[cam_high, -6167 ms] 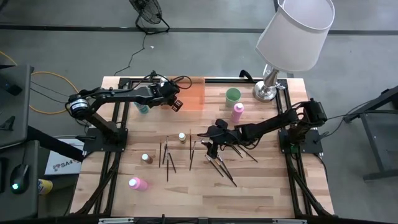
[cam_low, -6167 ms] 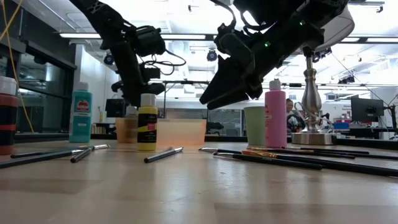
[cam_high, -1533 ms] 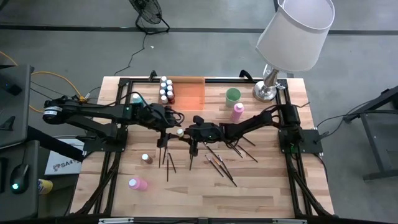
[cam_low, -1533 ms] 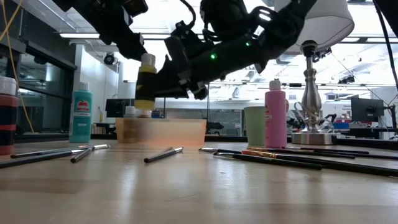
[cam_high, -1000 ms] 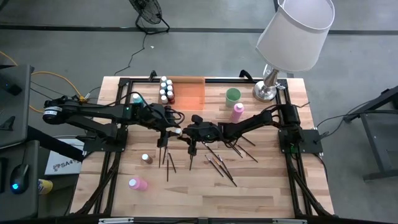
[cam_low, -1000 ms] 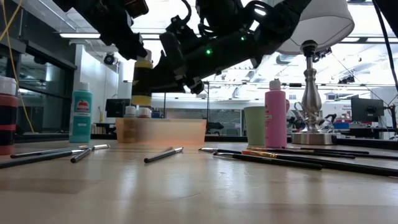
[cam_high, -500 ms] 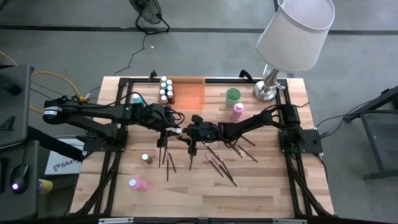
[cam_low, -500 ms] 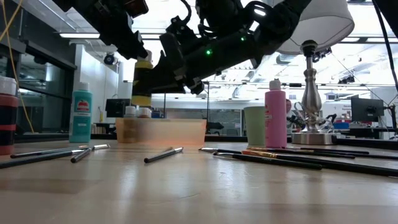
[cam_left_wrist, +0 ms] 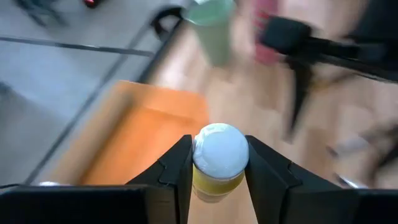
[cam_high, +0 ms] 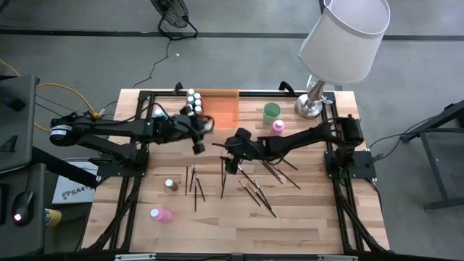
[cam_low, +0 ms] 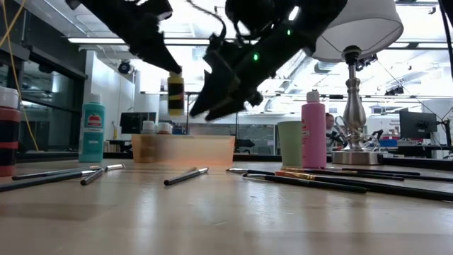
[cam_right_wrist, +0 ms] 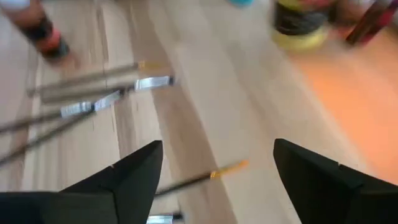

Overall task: Pick & Place Paint Supplies
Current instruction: Put the yellow paint bottle into the orange bin

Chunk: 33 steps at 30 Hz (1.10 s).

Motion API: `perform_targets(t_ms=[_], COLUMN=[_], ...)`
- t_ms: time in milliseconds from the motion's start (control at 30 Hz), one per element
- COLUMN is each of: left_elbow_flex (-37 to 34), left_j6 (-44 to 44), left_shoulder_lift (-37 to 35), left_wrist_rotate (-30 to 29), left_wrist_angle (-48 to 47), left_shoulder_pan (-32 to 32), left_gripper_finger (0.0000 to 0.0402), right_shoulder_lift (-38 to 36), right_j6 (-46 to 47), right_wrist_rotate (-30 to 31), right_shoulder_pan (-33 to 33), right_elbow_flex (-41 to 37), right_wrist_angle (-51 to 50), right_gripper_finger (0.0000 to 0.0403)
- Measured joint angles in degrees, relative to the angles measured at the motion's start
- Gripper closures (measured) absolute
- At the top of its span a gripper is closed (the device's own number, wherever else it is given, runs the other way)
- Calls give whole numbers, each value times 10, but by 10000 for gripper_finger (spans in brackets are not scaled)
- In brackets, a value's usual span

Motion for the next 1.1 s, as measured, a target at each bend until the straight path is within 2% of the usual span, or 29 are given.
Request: perform_targets(t_ms=[267,467,600,833,1100], left_elbow_flex=[1,0,1,1,1], left_j6=[3,-20,-40,-88,-118], left_shoulder_lift=[24,96,143,209,258], left_wrist_rotate=[-1,41,42,37,31], left_wrist_angle=[82,142,202,242,276], left_shoulder_pan=[129,213,243,289,313], left_gripper_finger=[290,290,290,290,290], right_shoulder_lift=[-27,-27,-27,-27,-27], right_j6=[0,2,2,2,2], right_wrist_rotate=[45,46,46,46,46], right_shoulder_pan=[4,4,4,4,4], right_elbow_flex=[1,1,1,1,1], right_wrist_angle=[-3,-2,2,0,0], right_gripper_finger=[109,110,110,110,110])
